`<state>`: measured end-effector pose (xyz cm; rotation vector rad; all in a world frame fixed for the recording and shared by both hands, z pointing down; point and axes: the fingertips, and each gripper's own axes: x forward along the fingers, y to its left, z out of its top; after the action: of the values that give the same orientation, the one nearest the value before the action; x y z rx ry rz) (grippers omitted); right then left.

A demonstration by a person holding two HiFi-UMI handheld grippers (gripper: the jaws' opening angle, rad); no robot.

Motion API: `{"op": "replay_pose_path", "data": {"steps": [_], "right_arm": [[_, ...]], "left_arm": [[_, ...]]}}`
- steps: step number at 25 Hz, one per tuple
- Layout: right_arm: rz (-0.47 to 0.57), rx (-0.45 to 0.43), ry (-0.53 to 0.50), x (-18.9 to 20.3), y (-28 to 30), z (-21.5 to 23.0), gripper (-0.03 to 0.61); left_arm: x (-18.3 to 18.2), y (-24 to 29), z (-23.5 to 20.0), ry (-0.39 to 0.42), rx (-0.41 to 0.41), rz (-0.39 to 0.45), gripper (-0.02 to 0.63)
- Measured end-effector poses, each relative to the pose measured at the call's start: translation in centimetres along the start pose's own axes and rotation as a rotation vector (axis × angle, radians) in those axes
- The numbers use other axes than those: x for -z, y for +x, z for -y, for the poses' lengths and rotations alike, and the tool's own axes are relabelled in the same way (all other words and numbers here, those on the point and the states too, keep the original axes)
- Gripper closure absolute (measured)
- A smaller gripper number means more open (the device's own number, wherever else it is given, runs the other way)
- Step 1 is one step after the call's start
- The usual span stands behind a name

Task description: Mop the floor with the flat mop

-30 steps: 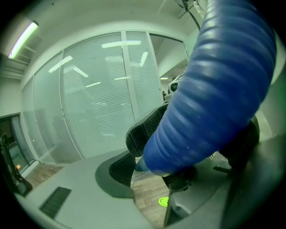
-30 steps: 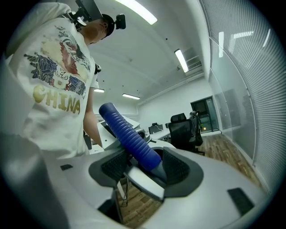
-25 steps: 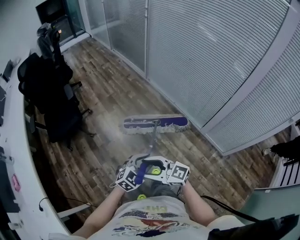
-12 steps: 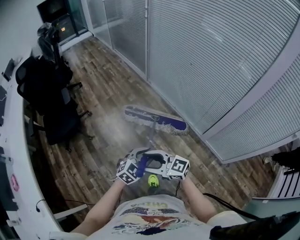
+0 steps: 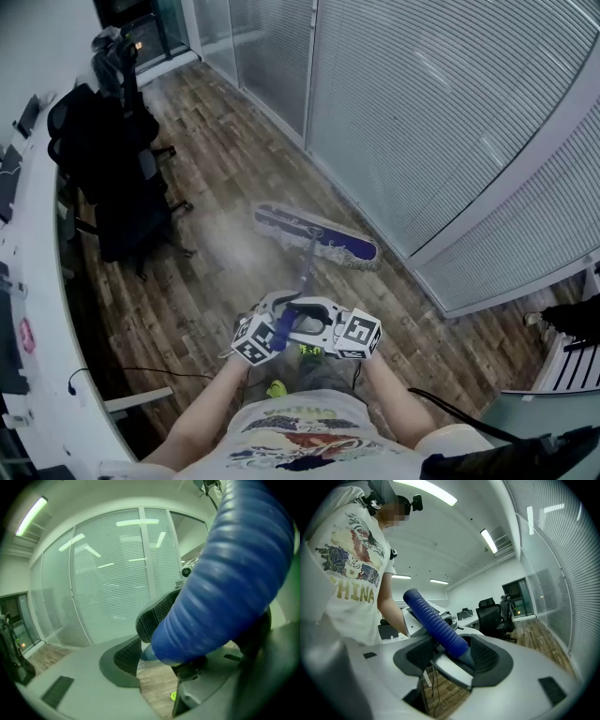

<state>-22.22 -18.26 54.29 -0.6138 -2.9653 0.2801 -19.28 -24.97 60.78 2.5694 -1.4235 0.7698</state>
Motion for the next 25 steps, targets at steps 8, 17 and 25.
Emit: {"op": "replay_pose_path", "data": {"steps": [8, 17, 25], "right_arm": [[-0.014, -0.017, 0.001, 3.0, 4.7, -14.5, 0.342], [0.0, -0.096, 0.007, 4.5, 5.3, -28.2, 0.342], [0.035, -0.182, -0.005, 6.1, 1.2, -35.7, 0.344]], "left_arm": [[4.4, -11.0, 10.0, -0.021, -0.012, 0.011, 0.481], [6.2, -19.5, 20.5, -0.077, -0.07, -0.01, 0.482], [6.0, -21.2, 28.4, -0.132, -0.173, -0.053, 0.482]]}}
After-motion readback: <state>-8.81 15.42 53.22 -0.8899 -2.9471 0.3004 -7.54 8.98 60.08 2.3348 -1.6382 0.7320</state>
